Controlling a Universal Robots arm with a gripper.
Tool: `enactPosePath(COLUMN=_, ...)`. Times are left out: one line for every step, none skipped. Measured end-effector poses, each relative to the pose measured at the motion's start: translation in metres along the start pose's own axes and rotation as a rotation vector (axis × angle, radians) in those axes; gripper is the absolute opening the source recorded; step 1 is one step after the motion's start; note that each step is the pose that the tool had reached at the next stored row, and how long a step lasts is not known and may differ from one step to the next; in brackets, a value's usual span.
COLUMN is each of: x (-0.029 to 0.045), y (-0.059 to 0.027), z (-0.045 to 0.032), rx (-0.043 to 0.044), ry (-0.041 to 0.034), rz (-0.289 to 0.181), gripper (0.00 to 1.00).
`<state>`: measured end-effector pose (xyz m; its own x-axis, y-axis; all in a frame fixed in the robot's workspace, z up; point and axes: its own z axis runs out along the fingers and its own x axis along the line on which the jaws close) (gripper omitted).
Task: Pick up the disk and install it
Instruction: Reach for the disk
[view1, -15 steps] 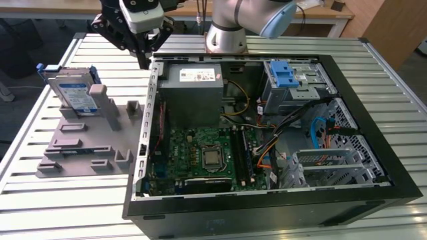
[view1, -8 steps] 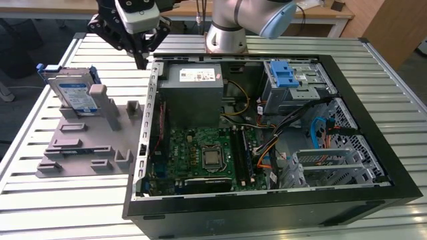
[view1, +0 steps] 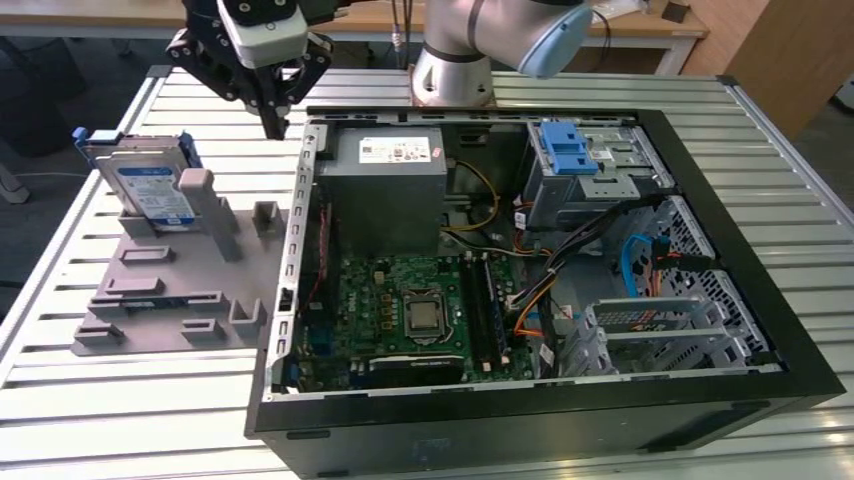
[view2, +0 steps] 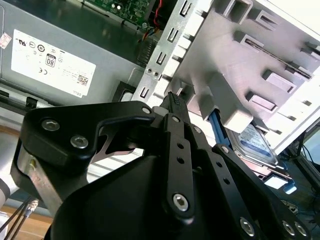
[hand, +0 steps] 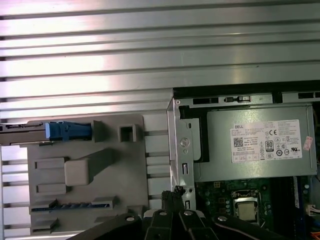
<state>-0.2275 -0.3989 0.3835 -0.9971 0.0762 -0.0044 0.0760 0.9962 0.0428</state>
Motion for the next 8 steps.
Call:
enactPosePath(x=0.001, y=-0.0001, z=0.0001, rx=0.0, ry=0.0002, rz=0.0, gripper=0.11)
enactPosePath(x=0.0021, y=-0.0001, z=0.0002, rx=0.0, ry=0.0002, rz=0.0, gripper=0.11)
enactPosePath(x=0.0037, y=-0.0001, z=0.0002, rx=-0.0001, ry=0.0002, rz=0.0, gripper=0.11)
enactPosePath(x=0.0052, y=-0.0001, z=0.0003, rx=-0.0001, ry=0.0002, rz=0.0, gripper=0.11)
enactPosePath(x=0.0068, y=-0.0001, z=0.0003, rx=0.0, ry=0.0002, rz=0.0, gripper=0.11)
enactPosePath(x=0.0084, y=0.0, z=0.0004, rx=0.0, ry=0.0002, rz=0.0, gripper=0.11)
enactPosePath(x=0.0105, y=0.0, z=0.0004, rx=-0.0001, ry=0.0002, rz=0.0, gripper=0.11)
enactPosePath(x=0.0124, y=0.0001, z=0.0004, rx=-0.0001, ry=0.0002, rz=0.0, gripper=0.11)
